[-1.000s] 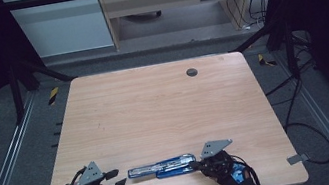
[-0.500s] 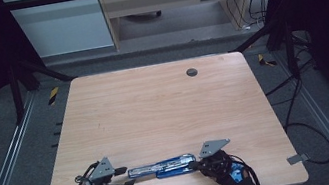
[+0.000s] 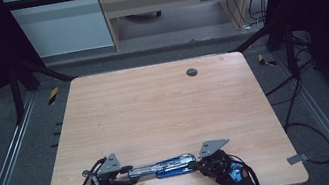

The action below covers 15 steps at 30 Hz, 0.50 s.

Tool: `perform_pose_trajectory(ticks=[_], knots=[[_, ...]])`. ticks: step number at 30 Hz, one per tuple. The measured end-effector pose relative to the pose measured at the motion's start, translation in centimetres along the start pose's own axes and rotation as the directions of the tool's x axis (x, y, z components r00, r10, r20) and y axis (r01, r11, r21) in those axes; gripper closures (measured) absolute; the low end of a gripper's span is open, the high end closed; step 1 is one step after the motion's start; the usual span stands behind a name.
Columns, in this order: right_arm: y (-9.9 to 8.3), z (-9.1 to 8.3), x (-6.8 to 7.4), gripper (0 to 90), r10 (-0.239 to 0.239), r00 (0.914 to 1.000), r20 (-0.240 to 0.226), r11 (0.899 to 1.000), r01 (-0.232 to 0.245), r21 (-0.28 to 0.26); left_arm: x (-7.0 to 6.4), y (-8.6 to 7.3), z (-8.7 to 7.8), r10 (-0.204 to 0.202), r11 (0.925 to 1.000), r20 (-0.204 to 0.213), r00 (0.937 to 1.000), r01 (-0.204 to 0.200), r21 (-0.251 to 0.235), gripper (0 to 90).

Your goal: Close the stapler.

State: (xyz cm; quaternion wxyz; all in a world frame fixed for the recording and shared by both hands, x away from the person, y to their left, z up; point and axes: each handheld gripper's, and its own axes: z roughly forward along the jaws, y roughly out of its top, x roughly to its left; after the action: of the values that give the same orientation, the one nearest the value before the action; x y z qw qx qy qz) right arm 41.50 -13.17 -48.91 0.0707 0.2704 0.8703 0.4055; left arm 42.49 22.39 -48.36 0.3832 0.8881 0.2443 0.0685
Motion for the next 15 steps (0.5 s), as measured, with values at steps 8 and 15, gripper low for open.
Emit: perform_pose_trajectory(ticks=[8,15], knots=[[0.04,0.08,-0.02,90.0,-0.001,1.0000,-0.001,1.000,0.001,0.003,0.14,0.03,0.02,0.007,1.0000,0.014,0.9999,-0.007,0.001,53.7],[0.05,0.15,0.05,90.0,-0.003,1.0000,0.005,1.000,0.003,0.000,-0.02,0.23,-0.21,0.018,0.9998,0.006,0.9998,-0.018,-0.008,53.9]])
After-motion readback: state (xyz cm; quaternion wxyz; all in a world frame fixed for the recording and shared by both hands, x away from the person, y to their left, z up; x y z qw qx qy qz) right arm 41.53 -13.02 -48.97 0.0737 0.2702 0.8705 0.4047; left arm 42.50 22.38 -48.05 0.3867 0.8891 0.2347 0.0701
